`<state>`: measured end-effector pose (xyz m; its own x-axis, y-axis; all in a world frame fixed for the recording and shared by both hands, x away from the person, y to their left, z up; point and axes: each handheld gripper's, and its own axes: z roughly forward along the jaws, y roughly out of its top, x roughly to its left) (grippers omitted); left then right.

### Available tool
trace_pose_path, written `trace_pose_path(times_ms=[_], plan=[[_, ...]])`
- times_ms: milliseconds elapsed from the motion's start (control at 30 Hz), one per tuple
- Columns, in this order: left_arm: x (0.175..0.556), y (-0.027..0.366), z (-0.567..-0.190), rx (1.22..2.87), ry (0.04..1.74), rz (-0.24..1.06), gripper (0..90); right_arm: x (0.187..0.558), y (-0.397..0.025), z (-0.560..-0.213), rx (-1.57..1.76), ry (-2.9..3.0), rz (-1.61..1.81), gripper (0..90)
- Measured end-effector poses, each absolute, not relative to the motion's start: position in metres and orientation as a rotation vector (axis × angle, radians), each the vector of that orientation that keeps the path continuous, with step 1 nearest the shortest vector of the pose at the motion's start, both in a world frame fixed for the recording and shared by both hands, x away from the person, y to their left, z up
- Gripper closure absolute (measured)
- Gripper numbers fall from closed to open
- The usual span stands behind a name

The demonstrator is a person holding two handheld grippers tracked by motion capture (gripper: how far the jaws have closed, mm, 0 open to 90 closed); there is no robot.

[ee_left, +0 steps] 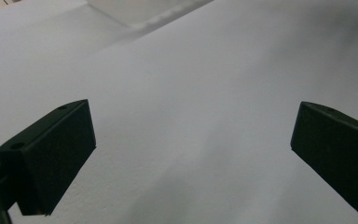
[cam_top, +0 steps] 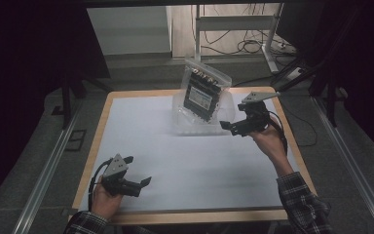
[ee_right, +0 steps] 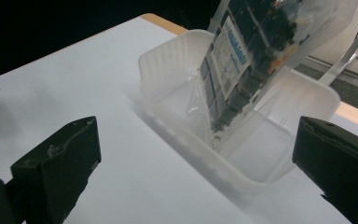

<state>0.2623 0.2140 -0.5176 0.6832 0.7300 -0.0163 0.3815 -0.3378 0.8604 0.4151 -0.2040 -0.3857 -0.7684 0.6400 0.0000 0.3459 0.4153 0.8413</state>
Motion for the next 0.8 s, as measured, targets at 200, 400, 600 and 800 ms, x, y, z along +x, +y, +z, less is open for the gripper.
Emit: trace_pose_path(times_ms=[200,400,600,800], plan=[[0.262,0.213,-0.518,1.965,0.860,0.474,0.0,0.400,-0.210,-0.398,0.852,2.363,1.269,0.9],[0.262,0.213,-0.518,1.971,0.859,0.479,0.0,0.385,-0.214,-0.408,0.844,2.367,1.252,0.8],[0.262,0.212,-0.518,1.977,0.861,0.483,0.0,0.372,-0.216,-0.415,0.832,2.364,1.250,0.8],[0.262,0.211,-0.519,1.980,0.864,0.488,0.0,0.360,-0.218,-0.425,0.830,2.368,1.257,0.7]])
